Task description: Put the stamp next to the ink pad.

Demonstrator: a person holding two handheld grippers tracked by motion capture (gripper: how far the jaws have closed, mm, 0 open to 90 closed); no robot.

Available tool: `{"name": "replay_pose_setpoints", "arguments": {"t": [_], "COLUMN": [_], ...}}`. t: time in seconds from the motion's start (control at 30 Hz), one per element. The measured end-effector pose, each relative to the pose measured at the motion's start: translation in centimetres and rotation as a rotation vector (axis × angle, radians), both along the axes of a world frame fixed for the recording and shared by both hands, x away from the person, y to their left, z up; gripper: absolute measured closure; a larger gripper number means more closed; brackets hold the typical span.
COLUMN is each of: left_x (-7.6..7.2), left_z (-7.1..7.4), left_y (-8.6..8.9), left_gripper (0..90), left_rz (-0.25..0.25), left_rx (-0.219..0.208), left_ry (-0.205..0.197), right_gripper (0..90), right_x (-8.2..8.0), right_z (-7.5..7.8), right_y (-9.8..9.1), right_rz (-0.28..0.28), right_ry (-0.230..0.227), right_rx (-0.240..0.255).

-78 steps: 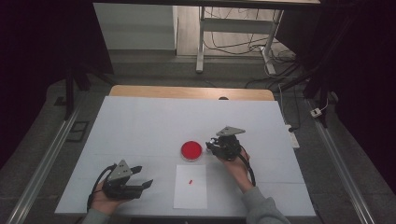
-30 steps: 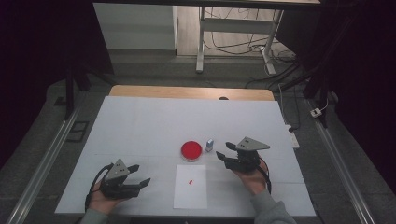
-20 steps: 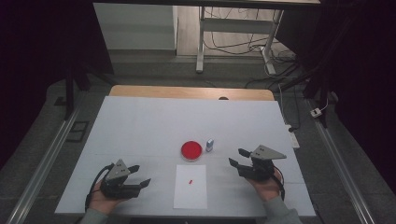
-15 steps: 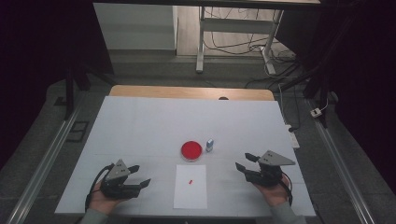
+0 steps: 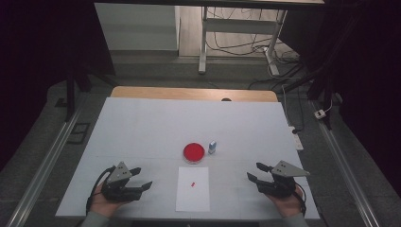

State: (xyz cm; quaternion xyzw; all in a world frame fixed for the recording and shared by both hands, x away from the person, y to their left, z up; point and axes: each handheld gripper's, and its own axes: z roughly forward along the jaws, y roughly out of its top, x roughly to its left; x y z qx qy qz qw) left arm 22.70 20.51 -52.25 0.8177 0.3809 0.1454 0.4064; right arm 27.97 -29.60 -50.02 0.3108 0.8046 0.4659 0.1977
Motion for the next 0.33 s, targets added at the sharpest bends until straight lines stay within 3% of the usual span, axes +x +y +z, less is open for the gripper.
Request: {"name": "replay_pose_setpoints", "arguments": {"t": [0.33], "left_x": [0.02], "left_z": [-0.01], "left_y": [-0.03], "left_gripper": [31.9], "left_rz": [-0.001], "left_rx": [0.002], "left_ry": [-0.001], "right_gripper": [42.9], "right_x": [0.07], "right_z": [0.06], "right_y": [0.02], "right_rz": [0.0], "right_ry": [-0.003], "right_rx": [0.003]}}
